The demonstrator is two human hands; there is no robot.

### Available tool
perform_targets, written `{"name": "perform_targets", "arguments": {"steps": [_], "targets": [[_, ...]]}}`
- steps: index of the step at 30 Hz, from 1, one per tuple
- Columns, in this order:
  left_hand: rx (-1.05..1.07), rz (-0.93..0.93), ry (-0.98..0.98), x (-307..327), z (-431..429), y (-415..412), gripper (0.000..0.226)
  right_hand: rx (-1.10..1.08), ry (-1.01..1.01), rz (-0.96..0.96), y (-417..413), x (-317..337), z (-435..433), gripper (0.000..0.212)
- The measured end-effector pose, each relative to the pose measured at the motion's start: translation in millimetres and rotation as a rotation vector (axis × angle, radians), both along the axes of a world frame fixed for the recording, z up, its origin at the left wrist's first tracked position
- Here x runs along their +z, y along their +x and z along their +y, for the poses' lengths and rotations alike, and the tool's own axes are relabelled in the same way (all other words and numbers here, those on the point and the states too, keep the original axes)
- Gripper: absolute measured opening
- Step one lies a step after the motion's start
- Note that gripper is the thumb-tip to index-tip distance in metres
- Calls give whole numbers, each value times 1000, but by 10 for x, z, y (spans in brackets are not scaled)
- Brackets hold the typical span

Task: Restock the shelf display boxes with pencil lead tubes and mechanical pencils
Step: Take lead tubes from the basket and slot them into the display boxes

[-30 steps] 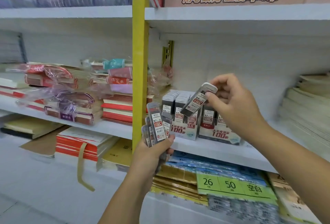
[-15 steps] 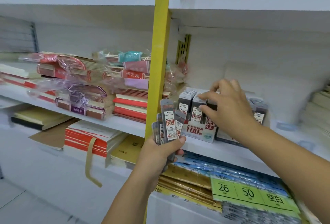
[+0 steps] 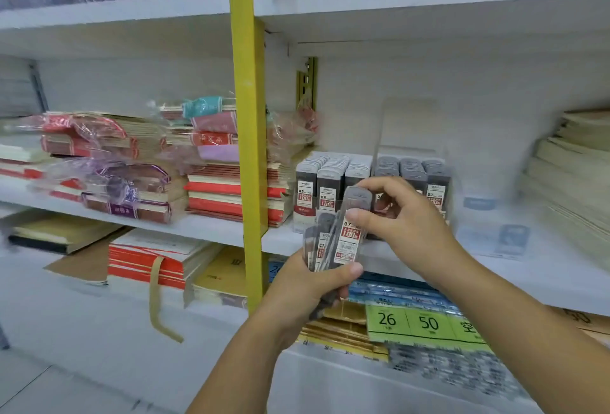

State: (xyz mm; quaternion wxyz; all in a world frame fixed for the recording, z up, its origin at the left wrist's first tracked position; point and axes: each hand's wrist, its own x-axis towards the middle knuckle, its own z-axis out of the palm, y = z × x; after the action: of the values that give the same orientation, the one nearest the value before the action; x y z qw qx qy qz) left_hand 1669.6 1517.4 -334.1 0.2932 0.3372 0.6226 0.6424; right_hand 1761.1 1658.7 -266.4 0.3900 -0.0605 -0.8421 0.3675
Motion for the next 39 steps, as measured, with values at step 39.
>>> {"name": "perform_targets", "arguments": {"steps": [39], "targets": [[-168, -295, 287, -8, 559, 255, 36, -54, -66, -129, 416, 7, 422, 34]]}}
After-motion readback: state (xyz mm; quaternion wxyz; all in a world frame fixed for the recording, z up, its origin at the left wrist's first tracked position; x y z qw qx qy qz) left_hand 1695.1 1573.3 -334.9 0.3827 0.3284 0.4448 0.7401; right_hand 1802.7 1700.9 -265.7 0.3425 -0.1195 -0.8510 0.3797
